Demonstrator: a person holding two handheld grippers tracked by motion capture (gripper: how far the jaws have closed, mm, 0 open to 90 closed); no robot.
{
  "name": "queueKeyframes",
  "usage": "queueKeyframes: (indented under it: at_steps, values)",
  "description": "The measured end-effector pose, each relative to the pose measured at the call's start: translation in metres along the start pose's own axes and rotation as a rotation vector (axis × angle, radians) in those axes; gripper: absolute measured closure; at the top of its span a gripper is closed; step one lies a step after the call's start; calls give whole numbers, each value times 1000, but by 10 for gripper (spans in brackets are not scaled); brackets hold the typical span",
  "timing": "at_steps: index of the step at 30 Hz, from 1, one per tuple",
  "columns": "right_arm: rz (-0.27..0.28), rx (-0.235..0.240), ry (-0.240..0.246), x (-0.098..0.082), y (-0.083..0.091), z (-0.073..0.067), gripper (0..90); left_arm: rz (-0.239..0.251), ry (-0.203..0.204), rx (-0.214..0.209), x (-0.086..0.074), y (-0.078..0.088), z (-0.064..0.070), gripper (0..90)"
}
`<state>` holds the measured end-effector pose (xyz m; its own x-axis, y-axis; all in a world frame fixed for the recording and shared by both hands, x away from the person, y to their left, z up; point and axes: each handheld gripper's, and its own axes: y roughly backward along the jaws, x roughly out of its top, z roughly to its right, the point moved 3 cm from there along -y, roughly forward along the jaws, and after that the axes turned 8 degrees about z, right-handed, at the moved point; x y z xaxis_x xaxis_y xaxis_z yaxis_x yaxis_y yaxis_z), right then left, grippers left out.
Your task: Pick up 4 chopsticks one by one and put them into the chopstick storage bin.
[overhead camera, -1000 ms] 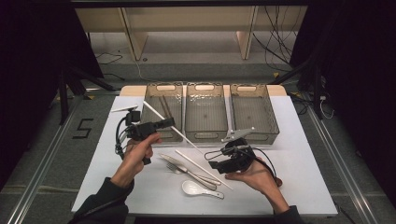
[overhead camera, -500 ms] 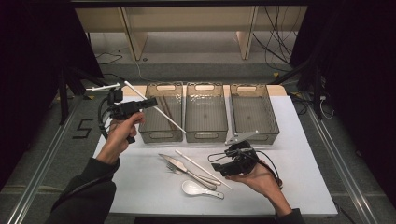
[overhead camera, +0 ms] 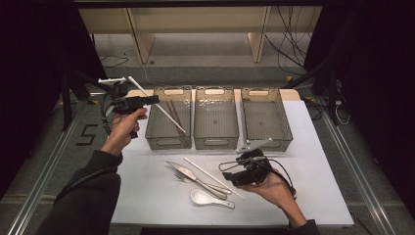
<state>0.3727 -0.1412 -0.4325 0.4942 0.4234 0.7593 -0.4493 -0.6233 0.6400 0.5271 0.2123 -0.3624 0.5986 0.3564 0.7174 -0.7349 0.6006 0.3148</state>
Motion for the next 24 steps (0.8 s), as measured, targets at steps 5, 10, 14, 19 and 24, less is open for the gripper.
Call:
queueKeyframes:
  at_steps: [5,10,14,19,24]
  values:
    - [0,0,2,0,0,0,281,-34,-2,28,-5,-13,-5,833]
    - [0,1,2,-1,0,0,281,-68,-11,47,-12,-24,-8,833]
    - [1,2,2,-1,0,0,281,-84,-13,48,-15,-29,-8,832]
    - [4,0,5,-1,0,0,281,-107,-24,55,-20,-34,-9,830]
    - [3,0,7,-1,0,-1,278,-124,-29,68,-27,-41,-10,830]
